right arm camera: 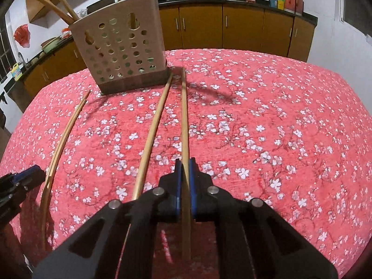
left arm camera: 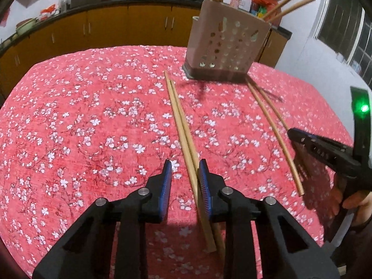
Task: Organize utensils
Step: 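Close the left tool on a chopstick while the right tool holds its chopstick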
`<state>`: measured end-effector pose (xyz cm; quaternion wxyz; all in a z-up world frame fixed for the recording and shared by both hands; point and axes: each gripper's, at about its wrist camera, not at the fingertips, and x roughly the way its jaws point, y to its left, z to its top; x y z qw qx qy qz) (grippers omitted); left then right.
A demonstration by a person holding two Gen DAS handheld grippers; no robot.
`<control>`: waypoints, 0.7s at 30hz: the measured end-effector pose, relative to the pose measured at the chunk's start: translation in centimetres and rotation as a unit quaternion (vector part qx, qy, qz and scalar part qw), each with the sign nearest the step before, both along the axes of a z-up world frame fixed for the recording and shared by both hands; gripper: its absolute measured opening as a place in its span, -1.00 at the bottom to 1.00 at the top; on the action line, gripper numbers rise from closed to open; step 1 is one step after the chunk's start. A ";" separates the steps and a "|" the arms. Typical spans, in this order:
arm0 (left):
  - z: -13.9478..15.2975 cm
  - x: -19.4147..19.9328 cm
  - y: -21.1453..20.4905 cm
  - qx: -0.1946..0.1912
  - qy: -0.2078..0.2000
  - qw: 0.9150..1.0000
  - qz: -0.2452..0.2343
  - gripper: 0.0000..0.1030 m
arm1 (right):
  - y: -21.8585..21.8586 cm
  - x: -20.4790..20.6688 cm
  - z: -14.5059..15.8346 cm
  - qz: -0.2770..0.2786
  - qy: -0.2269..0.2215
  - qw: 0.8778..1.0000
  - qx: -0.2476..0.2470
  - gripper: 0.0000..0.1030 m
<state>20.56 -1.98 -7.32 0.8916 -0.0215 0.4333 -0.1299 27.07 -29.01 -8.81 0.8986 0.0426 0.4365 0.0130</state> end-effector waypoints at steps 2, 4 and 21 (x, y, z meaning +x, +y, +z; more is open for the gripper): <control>-0.3 0.0 -0.1 0.005 0.003 1.000 -0.001 -0.54 | 0.0 0.0 0.0 0.000 0.000 1.000 0.000 -0.84; -0.4 0.0 -0.6 0.021 0.001 1.000 -0.004 -0.55 | 0.0 0.0 0.0 -0.001 0.000 1.000 -0.001 -0.84; -0.4 3.5 2.2 0.064 -0.006 0.997 0.052 -0.85 | -2.1 0.5 0.0 -0.032 -0.007 0.999 -0.007 -0.85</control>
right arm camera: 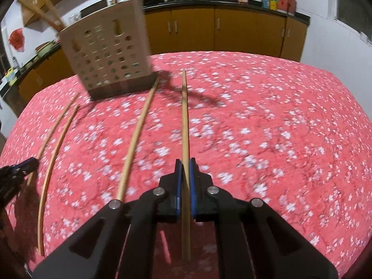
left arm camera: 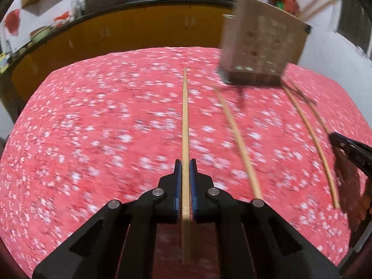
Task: Organize utensils
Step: 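Close the left tool on a chopstick while the right tool holds its chopstick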
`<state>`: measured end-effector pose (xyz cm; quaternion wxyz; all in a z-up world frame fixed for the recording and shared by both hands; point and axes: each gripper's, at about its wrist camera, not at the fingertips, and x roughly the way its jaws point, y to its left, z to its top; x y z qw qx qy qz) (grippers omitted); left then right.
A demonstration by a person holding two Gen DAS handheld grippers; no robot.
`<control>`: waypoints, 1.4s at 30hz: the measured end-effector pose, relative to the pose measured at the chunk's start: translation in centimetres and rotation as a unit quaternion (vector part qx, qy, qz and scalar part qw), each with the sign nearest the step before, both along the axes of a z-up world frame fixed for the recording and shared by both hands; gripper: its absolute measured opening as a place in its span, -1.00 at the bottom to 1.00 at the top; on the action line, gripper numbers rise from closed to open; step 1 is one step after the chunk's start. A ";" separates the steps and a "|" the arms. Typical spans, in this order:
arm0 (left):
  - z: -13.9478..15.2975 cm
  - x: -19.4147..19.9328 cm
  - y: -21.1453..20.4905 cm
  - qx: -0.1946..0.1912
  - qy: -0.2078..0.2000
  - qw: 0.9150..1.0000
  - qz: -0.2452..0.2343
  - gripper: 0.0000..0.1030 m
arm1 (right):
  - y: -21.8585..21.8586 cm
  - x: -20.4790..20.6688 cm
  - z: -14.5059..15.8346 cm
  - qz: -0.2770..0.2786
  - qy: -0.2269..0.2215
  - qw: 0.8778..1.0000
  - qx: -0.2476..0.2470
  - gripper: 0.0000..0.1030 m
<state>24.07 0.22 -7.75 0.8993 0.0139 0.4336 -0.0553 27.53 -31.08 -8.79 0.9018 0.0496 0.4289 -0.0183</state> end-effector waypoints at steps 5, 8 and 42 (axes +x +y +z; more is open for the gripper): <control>0.0 1.0 2.2 -0.023 -0.001 0.999 0.023 -0.85 | -1.6 0.5 -0.2 -0.021 -0.002 1.000 0.012 -0.85; 0.0 0.9 2.5 -0.029 -0.006 0.999 0.024 -0.85 | -1.5 0.6 -0.3 -0.020 -0.001 1.000 0.010 -0.84; 0.3 0.3 3.6 -0.059 -0.003 0.998 0.030 -0.83 | -1.5 0.6 -0.3 -0.021 -0.001 1.000 0.017 -0.84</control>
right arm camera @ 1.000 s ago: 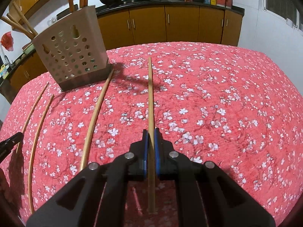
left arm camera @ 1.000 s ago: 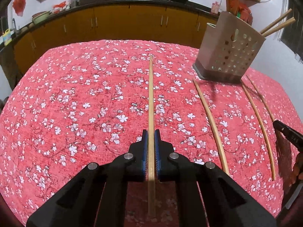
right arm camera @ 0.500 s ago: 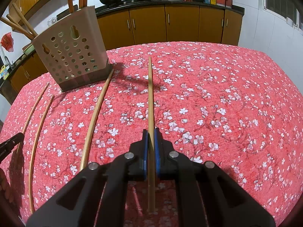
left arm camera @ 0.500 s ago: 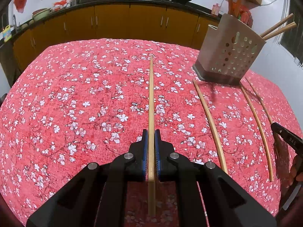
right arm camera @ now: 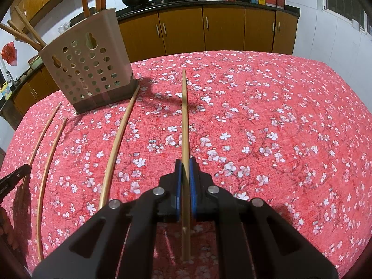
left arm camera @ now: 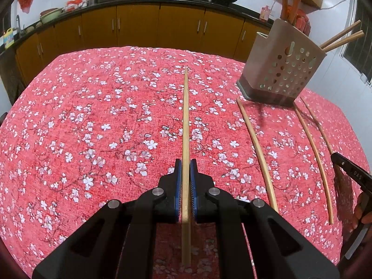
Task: Organize utensils
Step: 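Close the left tool on a chopstick while the right tool holds its chopstick, then lift both held chopsticks and carry them above the beige holder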
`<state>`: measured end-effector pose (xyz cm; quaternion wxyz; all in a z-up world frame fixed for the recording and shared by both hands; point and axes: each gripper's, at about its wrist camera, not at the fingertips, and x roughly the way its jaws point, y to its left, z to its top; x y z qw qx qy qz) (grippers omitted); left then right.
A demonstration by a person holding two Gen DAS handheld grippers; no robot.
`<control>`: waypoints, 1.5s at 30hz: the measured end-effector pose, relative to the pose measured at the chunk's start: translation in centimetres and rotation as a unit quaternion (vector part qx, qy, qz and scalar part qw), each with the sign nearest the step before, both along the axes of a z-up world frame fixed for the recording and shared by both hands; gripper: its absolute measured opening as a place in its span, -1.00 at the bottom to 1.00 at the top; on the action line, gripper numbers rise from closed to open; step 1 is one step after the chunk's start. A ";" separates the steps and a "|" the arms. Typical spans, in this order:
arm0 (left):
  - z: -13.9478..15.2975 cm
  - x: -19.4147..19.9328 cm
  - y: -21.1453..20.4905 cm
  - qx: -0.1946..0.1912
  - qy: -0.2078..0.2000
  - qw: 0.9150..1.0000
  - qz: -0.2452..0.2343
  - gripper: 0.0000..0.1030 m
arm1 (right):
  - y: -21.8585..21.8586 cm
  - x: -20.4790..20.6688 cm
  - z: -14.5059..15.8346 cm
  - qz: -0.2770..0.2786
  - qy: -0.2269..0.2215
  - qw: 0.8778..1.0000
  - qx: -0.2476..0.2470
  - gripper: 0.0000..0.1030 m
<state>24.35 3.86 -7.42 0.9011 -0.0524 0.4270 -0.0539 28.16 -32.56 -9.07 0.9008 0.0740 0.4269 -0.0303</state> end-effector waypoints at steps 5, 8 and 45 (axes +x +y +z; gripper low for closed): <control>0.1 -0.4 -0.4 0.015 0.000 1.000 -0.002 -0.83 | 0.0 -0.4 0.0 0.001 0.000 1.000 0.000 -0.84; 0.1 -0.7 -0.7 0.018 0.000 1.000 -0.006 -0.84 | 0.0 -0.7 0.0 0.002 0.000 1.000 0.002 -0.84; 13.8 -3.3 -0.2 -0.031 -0.178 0.983 -0.004 -0.85 | -0.9 -4.9 13.8 0.003 -0.208 0.978 0.019 -0.85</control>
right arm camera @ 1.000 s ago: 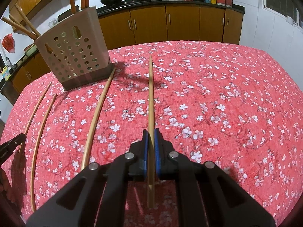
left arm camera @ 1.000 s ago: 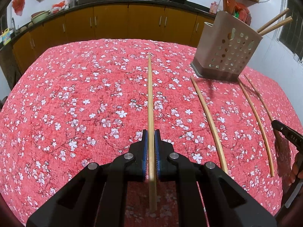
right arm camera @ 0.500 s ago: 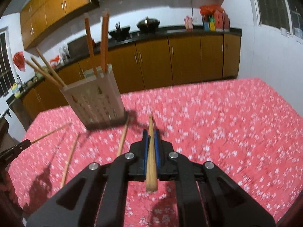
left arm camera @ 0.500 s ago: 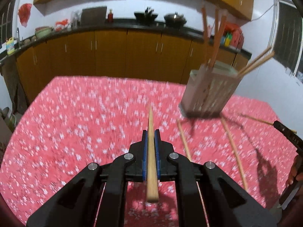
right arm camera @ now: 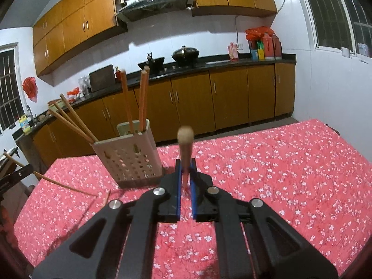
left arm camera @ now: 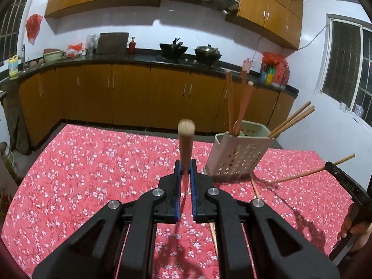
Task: Organize utensils
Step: 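Lift both held chopsticks and carry them above the beige holder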
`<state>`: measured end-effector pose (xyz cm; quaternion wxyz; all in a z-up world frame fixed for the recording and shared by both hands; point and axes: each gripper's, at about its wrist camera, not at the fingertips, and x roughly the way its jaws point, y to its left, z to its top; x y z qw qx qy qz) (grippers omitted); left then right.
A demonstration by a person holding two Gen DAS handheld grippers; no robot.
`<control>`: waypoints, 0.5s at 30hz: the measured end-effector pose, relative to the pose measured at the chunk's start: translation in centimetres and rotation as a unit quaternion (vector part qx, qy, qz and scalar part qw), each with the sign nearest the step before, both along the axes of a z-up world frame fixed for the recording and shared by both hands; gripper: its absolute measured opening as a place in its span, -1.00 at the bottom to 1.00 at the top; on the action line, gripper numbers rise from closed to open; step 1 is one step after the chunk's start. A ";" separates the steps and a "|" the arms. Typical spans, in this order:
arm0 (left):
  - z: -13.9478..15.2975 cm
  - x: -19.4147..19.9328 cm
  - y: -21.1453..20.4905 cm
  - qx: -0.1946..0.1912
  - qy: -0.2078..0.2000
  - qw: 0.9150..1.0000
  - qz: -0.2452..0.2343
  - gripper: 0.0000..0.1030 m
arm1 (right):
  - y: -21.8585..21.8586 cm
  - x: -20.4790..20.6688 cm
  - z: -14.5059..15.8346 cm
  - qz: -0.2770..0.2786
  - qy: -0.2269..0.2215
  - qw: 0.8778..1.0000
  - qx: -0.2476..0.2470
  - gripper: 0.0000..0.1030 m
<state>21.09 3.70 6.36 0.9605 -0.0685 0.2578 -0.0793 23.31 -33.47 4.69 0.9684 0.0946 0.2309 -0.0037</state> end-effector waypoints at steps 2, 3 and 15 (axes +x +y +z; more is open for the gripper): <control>0.8 0.0 -0.1 0.001 -0.010 1.000 -0.003 -0.85 | 0.3 -0.2 1.3 0.005 -0.016 1.000 -0.003 -0.85; 1.4 -0.1 -0.2 0.002 -0.017 1.000 -0.004 -0.85 | 0.4 -0.2 2.1 0.008 -0.023 1.000 -0.005 -0.85; 7.9 -0.7 -3.6 0.000 -0.108 0.993 -0.047 -0.85 | 2.8 -0.2 11.0 0.079 -0.107 0.991 0.019 -0.85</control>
